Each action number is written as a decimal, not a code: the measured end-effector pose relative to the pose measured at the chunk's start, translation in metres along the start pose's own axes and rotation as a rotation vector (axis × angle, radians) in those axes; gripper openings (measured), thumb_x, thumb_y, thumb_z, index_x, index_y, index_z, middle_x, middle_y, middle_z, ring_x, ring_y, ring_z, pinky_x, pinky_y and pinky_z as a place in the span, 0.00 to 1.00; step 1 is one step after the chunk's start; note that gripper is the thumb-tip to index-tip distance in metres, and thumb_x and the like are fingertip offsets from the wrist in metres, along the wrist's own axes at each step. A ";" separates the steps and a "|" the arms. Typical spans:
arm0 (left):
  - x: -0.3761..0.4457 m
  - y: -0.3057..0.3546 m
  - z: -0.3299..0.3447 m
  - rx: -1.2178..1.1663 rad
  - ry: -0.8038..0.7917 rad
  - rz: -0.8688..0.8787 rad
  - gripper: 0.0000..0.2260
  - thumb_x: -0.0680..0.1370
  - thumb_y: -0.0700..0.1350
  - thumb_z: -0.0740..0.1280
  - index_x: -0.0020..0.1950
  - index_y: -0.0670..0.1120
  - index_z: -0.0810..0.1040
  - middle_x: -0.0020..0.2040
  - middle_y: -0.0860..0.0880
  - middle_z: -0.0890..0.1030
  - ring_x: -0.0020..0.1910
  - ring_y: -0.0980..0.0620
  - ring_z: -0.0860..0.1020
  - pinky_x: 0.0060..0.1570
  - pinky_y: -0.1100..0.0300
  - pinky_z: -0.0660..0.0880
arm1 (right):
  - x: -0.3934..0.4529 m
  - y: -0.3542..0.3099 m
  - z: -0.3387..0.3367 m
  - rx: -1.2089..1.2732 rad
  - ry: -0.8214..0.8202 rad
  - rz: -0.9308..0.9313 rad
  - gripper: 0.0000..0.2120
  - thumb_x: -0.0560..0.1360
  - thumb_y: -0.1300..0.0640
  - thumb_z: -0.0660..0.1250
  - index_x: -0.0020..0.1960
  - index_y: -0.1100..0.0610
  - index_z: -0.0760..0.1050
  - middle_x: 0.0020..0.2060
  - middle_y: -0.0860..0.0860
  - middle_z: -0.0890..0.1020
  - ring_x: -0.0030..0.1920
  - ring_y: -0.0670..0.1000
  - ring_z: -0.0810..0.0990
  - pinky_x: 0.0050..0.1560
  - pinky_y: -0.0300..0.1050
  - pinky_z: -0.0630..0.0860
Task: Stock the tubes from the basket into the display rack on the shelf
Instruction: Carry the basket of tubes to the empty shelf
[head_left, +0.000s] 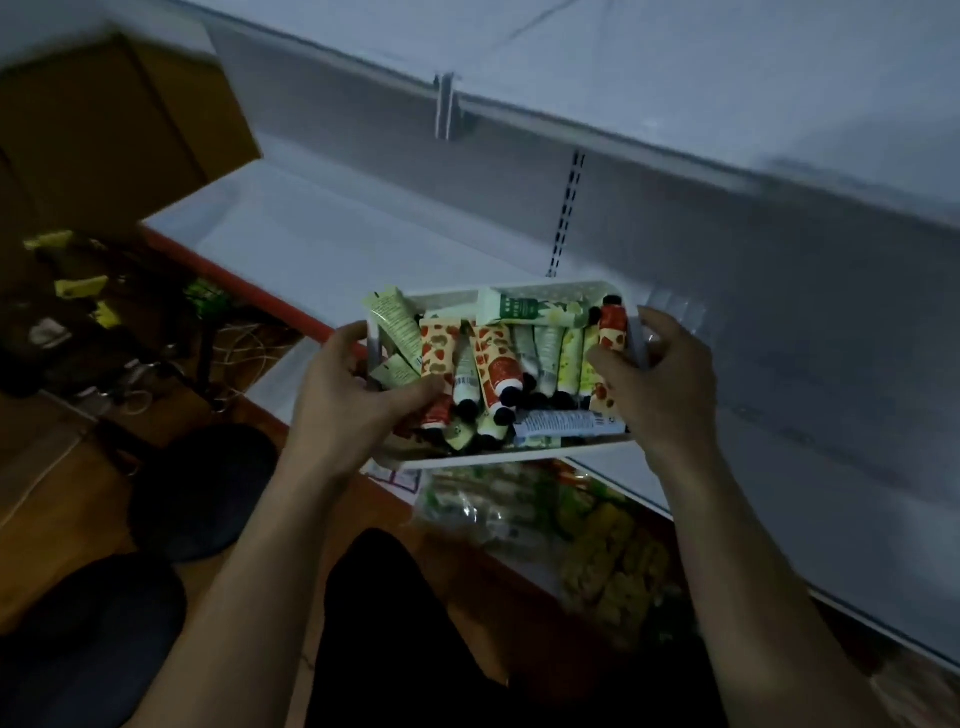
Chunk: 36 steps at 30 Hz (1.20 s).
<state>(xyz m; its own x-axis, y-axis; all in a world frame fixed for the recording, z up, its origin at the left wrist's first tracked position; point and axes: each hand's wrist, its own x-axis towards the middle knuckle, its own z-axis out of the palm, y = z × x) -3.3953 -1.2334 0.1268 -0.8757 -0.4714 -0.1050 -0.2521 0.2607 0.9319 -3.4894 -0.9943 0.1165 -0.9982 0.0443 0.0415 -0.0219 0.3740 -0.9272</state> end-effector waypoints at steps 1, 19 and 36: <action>0.006 -0.011 0.010 -0.006 -0.003 0.018 0.36 0.68 0.47 0.81 0.72 0.48 0.69 0.50 0.62 0.75 0.38 0.66 0.82 0.37 0.64 0.82 | 0.003 0.014 0.003 -0.014 0.017 -0.029 0.12 0.73 0.56 0.75 0.51 0.41 0.78 0.41 0.42 0.82 0.33 0.37 0.81 0.34 0.38 0.79; -0.037 -0.021 0.093 0.072 -0.276 0.350 0.18 0.71 0.49 0.78 0.42 0.61 0.69 0.44 0.55 0.77 0.33 0.54 0.78 0.29 0.61 0.72 | -0.065 0.115 -0.078 -0.065 0.251 -0.211 0.13 0.71 0.50 0.76 0.54 0.49 0.78 0.39 0.44 0.80 0.35 0.45 0.78 0.36 0.43 0.70; -0.054 0.051 0.224 0.042 -0.676 0.495 0.21 0.68 0.51 0.80 0.56 0.45 0.79 0.46 0.46 0.85 0.38 0.47 0.86 0.33 0.53 0.80 | -0.122 0.119 -0.218 -0.244 0.672 -0.006 0.18 0.70 0.50 0.77 0.58 0.48 0.77 0.43 0.44 0.84 0.44 0.50 0.84 0.49 0.56 0.83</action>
<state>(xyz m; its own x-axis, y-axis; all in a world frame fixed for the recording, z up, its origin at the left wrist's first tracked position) -3.4530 -1.0063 0.1022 -0.9442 0.3086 0.1146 0.2227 0.3424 0.9128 -3.3583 -0.7533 0.0821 -0.7456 0.5736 0.3392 0.0647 0.5689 -0.8199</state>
